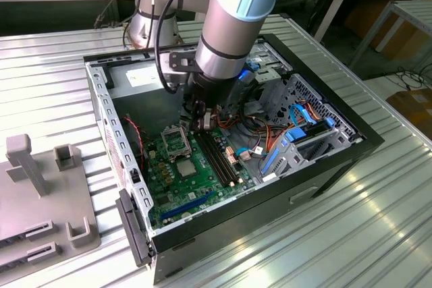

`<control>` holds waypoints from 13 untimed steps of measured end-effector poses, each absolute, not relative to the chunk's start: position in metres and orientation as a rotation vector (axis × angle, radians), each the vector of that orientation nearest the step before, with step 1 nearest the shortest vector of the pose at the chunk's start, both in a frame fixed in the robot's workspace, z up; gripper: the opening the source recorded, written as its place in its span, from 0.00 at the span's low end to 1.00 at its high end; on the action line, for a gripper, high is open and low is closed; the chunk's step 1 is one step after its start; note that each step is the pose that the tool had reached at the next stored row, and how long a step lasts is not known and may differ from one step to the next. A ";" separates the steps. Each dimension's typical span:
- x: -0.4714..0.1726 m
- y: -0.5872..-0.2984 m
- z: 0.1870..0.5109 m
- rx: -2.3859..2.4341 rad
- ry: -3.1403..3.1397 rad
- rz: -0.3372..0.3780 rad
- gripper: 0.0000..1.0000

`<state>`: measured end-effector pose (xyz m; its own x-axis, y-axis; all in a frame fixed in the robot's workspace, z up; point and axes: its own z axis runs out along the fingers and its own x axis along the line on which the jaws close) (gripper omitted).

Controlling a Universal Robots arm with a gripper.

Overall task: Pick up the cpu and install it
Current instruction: 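Close the cpu cover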

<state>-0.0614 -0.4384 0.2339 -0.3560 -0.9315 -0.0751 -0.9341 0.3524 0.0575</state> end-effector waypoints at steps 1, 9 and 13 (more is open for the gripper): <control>-0.061 -0.438 0.233 -1.755 2.566 0.140 0.11; -0.060 -0.437 0.229 -1.655 2.629 0.142 0.11; -0.060 -0.437 0.228 -1.624 2.610 0.209 0.11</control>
